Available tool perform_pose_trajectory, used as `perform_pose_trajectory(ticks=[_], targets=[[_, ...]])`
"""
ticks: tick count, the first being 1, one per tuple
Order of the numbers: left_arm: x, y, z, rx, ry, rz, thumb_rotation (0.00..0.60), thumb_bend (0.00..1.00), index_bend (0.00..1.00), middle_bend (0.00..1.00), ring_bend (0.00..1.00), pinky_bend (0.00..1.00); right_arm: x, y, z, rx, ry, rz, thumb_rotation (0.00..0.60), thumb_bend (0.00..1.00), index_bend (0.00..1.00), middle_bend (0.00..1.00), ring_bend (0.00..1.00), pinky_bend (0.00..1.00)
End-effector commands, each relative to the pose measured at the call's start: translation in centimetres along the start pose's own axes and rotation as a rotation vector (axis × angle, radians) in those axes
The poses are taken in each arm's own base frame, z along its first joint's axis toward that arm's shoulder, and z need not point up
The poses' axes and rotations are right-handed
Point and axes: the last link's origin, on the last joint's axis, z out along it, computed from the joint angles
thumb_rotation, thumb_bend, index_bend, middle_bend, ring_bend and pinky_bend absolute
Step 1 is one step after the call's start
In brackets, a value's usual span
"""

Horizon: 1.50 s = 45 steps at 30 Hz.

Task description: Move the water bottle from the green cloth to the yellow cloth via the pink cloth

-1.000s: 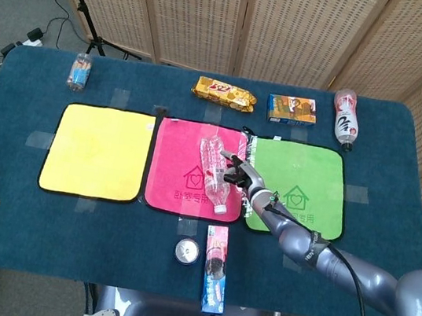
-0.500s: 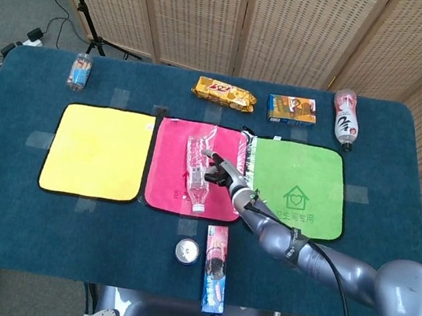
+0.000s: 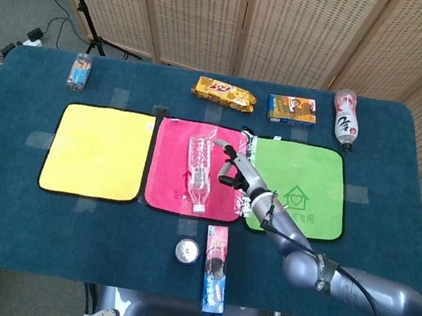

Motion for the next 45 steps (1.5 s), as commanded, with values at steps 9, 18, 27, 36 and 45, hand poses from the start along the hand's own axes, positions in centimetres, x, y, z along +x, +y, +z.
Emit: perform_pose_trajectory(ticks=[9, 18, 27, 36, 45], targets=[[-0.4, 0.5, -0.6, -0.028, 0.0, 0.011, 0.6, 0.0, 0.0, 0.0, 0.0, 0.0, 7.5, 7.4, -14.0, 0.162, 0.539, -0.957, 0.6, 0.0, 0.0, 0.0, 0.0, 0.0], [-0.8, 0.6, -0.4, -0.026, -0.01, 0.021, 0.6, 0.0, 0.0, 0.0, 0.0, 0.0, 8.2, 14.1, -21.5, 0.173, 0.736, -1.079, 0.6, 0.0, 0.0, 0.0, 0.0, 0.0], [0.0, 2.0, 1.3, -0.198, 0.054, -0.054, 0.6, 0.05, 0.0, 0.0, 0.0, 0.0, 7.6, 18.2, -24.2, 0.066, 0.754, -1.049, 0.6, 0.0, 0.0, 0.0, 0.0, 0.0], [0.6, 12.0, 8.6, -0.601, -0.025, 0.021, 0.6, 0.78, 0.0, 0.0, 0.0, 0.0, 9.2, 17.9, -24.4, 0.044, 0.769, -1.001, 0.6, 0.0, 0.0, 0.0, 0.0, 0.0], [-2.6, 27.0, 13.6, -0.813, -0.142, 0.154, 0.6, 1.0, 0.09, 0.0, 0.0, 0.0, 10.2, 17.6, -25.3, 0.027, 0.793, -0.961, 0.6, 0.0, 0.0, 0.0, 0.0, 0.0]])
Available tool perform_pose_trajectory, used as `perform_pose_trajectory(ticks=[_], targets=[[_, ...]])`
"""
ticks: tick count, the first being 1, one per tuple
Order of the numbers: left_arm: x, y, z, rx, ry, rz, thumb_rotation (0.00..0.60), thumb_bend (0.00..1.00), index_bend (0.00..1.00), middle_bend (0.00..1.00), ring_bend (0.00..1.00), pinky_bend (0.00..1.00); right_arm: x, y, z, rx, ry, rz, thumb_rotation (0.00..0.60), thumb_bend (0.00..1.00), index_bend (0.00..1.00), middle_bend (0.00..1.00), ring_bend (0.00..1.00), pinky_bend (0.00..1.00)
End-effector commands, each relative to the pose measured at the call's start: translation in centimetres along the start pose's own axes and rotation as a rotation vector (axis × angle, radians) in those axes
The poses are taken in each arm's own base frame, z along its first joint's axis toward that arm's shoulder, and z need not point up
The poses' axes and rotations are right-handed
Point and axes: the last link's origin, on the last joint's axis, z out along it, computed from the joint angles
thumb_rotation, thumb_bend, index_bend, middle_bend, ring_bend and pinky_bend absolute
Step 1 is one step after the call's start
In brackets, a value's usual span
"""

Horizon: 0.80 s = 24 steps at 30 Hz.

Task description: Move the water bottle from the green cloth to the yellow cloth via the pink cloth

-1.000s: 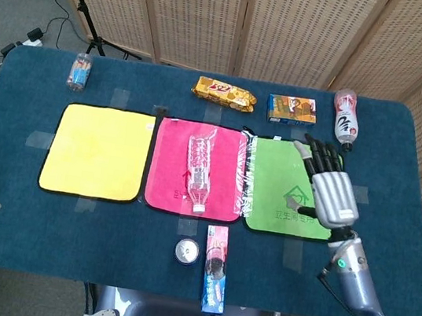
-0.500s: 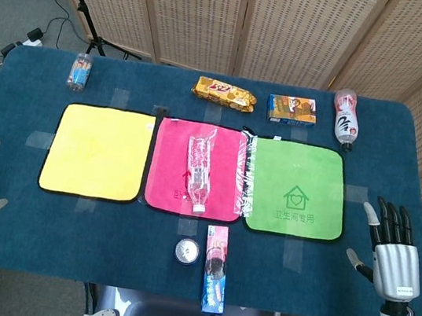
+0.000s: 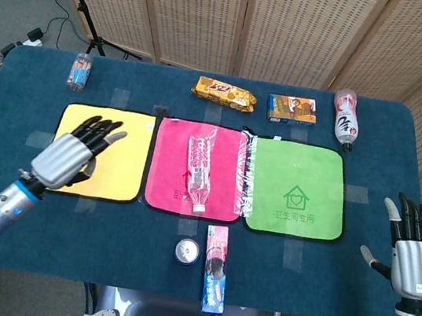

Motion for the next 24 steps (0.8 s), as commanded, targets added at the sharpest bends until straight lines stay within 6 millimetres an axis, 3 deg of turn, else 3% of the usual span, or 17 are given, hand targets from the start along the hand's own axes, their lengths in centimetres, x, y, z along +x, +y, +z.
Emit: perform_pose_trajectory(ticks=[1, 6, 14, 24], targets=[[-0.4, 5.9, 7.3, -0.121, -0.055, 0.025, 0.6, 1.0, 0.09, 0.0, 0.0, 0.0, 0.2, 0.1, -0.1, -0.003, -0.001, 0.007, 0.6, 0.0, 0.0, 0.0, 0.0, 0.0], [-2.5, 9.4, 11.5, -0.169, -0.133, 0.074, 0.6, 1.0, 0.12, 0.0, 0.0, 0.0, 0.5, 0.4, -0.1, -0.014, 0.003, 0.017, 0.6, 0.0, 0.0, 0.0, 0.0, 0.0], [-5.7, 13.8, 16.2, -0.217, -0.211, 0.168, 0.6, 1.0, 0.16, 0.0, 0.0, 0.0, 0.9, 0.8, 0.0, -0.034, 0.005, 0.03, 0.6, 0.0, 0.0, 0.0, 0.0, 0.0], [-9.6, 16.3, 18.6, -0.231, -0.3, 0.238, 0.6, 1.0, 0.25, 0.0, 0.03, 0.01, 1.4, 1.2, 0.1, -0.052, 0.014, 0.046, 0.6, 0.0, 0.0, 0.0, 0.0, 0.0]])
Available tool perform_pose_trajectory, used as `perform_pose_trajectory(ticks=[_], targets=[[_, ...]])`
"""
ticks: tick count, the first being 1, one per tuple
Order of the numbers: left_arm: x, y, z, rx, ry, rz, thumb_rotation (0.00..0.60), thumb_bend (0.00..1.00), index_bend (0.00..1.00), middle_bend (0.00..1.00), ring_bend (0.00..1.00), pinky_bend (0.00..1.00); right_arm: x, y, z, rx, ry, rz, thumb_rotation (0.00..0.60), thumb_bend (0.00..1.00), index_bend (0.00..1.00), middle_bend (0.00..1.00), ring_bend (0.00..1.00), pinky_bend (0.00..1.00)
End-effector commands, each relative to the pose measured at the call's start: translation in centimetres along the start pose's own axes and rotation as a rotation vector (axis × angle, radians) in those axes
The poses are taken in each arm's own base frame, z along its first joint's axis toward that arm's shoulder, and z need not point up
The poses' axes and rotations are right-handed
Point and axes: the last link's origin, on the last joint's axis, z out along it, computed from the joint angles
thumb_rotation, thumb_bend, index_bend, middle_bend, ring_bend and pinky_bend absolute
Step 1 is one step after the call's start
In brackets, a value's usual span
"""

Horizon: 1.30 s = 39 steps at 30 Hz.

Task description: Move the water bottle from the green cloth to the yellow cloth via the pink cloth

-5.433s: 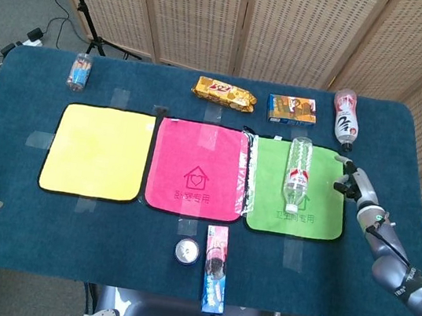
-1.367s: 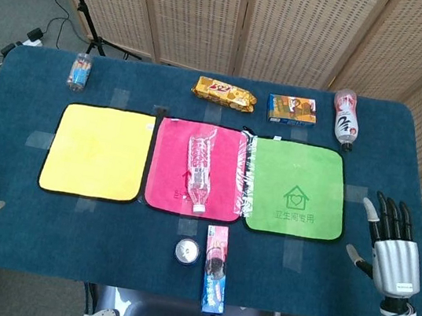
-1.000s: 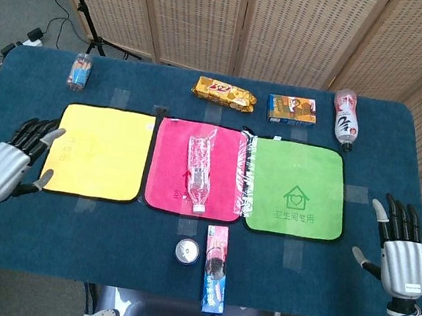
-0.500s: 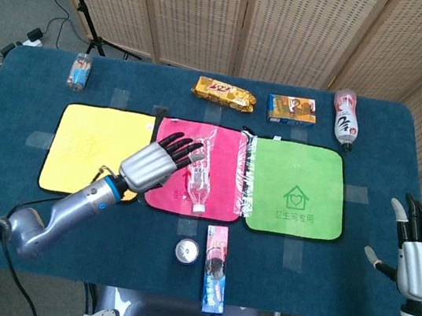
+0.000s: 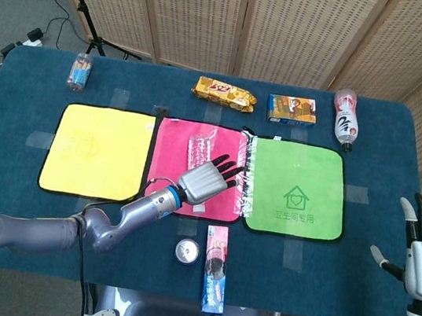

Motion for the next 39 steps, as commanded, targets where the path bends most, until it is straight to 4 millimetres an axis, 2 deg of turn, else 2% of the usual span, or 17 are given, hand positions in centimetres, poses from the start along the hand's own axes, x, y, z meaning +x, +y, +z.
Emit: perform_pose_trajectory(ticks=[1, 4, 7, 12, 19, 31, 39], targets=[[-1.0, 1.2, 1.2, -0.017, -0.037, 0.02, 0.6, 1.0, 0.25, 0.0, 0.04, 0.01, 0.2, 0.2, 0.1, -0.011, 0.006, 0.007, 0.6, 0.0, 0.0, 0.0, 0.0, 0.0], [-1.6, 1.3, 1.7, -0.009, -0.058, 0.016, 0.6, 1.0, 0.27, 0.01, 0.06, 0.03, 0.4, 0.5, 0.2, -0.02, 0.009, 0.01, 0.6, 0.0, 0.0, 0.0, 0.0, 0.0], [-1.9, 0.9, 1.8, 0.002, -0.071, 0.024, 0.6, 1.0, 0.29, 0.06, 0.1, 0.06, 0.5, 0.6, 0.2, -0.024, 0.008, 0.014, 0.6, 0.0, 0.0, 0.0, 0.0, 0.0], [-2.2, -0.2, 1.6, 0.027, -0.096, 0.025, 0.6, 1.0, 0.35, 0.14, 0.16, 0.11, 0.4, 0.9, 0.5, -0.041, -0.013, 0.026, 0.6, 0.0, 0.0, 0.0, 0.0, 0.0], [-2.6, -1.3, 1.1, 0.057, -0.125, 0.056, 0.6, 1.0, 0.4, 0.19, 0.2, 0.15, 0.5, 0.9, 0.5, -0.044, -0.013, 0.026, 0.6, 0.0, 0.0, 0.0, 0.0, 0.0], [-2.7, -4.5, -1.4, 0.142, -0.208, 0.132, 0.6, 1.0, 0.46, 0.26, 0.24, 0.2, 0.5, 0.9, 0.5, -0.05, -0.019, 0.027, 0.6, 0.0, 0.0, 0.0, 0.0, 0.0], [-2.6, -6.8, -4.0, 0.216, -0.269, 0.209, 0.6, 1.0, 0.47, 0.28, 0.25, 0.21, 0.3, 0.7, 0.4, -0.044, -0.028, 0.021, 0.6, 0.0, 0.0, 0.0, 0.0, 0.0]])
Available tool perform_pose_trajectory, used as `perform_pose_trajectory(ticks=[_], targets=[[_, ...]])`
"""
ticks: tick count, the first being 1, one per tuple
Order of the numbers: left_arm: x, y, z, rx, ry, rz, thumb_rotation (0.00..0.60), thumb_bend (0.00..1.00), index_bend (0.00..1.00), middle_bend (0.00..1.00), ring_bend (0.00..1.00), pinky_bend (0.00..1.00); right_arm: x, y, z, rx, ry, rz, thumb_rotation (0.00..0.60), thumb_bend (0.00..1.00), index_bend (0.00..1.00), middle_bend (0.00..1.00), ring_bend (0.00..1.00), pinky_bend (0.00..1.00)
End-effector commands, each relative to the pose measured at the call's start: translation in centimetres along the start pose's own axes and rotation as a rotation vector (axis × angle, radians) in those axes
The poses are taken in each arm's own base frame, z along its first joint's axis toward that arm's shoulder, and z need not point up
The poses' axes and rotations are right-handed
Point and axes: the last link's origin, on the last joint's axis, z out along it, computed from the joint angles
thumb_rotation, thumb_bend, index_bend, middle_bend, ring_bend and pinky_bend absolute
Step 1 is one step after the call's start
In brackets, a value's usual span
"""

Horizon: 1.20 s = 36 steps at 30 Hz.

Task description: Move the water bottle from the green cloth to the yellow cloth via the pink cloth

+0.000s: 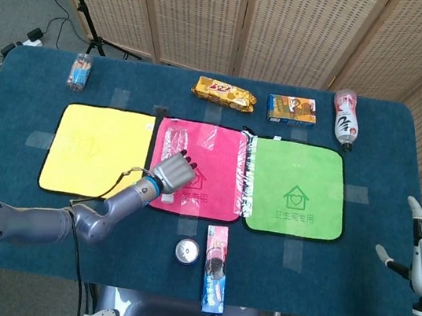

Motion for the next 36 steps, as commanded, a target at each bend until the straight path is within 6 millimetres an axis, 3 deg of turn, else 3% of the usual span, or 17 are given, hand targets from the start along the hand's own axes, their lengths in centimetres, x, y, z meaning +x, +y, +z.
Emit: perform_pose_trajectory(ticks=[1, 29, 36], targets=[[-0.2, -1.3, -0.8, 0.043, -0.019, 0.027, 0.6, 1.0, 0.47, 0.28, 0.25, 0.21, -0.1, 0.0, 0.0, 0.0, -0.003, -0.001, 0.6, 0.0, 0.0, 0.0, 0.0, 0.0], [-2.3, -7.3, -4.4, 0.224, -0.119, 0.033, 0.6, 1.0, 0.47, 0.29, 0.25, 0.21, -0.6, -0.6, 0.1, 0.014, -0.035, -0.001, 0.6, 0.0, 0.0, 0.0, 0.0, 0.0], [-3.3, -9.1, -6.2, 0.26, -0.142, 0.028, 0.6, 1.0, 0.47, 0.29, 0.25, 0.21, -0.7, -0.7, 0.0, 0.019, -0.043, -0.001, 0.6, 0.0, 0.0, 0.0, 0.0, 0.0]])
